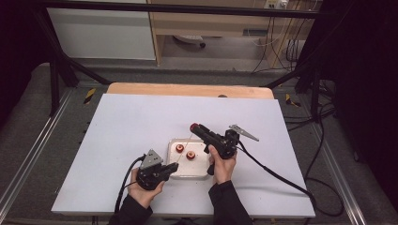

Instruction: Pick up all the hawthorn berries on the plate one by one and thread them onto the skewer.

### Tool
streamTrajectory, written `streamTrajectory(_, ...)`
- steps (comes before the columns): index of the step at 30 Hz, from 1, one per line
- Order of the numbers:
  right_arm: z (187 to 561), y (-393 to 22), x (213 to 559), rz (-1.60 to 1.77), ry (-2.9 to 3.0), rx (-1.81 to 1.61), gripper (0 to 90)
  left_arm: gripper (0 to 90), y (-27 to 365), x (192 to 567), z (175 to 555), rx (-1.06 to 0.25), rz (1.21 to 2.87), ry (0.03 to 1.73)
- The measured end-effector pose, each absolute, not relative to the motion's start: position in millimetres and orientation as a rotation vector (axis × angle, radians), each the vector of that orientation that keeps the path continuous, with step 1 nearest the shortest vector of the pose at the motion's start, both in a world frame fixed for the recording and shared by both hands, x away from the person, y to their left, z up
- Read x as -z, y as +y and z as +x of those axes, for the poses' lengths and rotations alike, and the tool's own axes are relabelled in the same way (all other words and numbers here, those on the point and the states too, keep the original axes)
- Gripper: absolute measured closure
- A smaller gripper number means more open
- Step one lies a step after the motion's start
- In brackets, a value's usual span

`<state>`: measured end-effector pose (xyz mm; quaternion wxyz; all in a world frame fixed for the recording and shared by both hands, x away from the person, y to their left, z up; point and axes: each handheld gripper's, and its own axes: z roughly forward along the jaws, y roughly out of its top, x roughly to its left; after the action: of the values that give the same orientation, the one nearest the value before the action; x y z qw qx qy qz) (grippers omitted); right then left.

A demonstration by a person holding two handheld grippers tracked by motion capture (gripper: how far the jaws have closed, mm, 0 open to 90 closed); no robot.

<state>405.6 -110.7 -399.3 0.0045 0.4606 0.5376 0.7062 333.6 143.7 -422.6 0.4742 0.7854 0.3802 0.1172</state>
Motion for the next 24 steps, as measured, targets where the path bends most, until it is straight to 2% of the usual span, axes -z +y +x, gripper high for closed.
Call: streamTrajectory(24,395.6,-102.8,408.0,1.432,1.709,-2.203,61.9,88.4,138.2,417.1,333.1,-0.290,1.854,0.992)
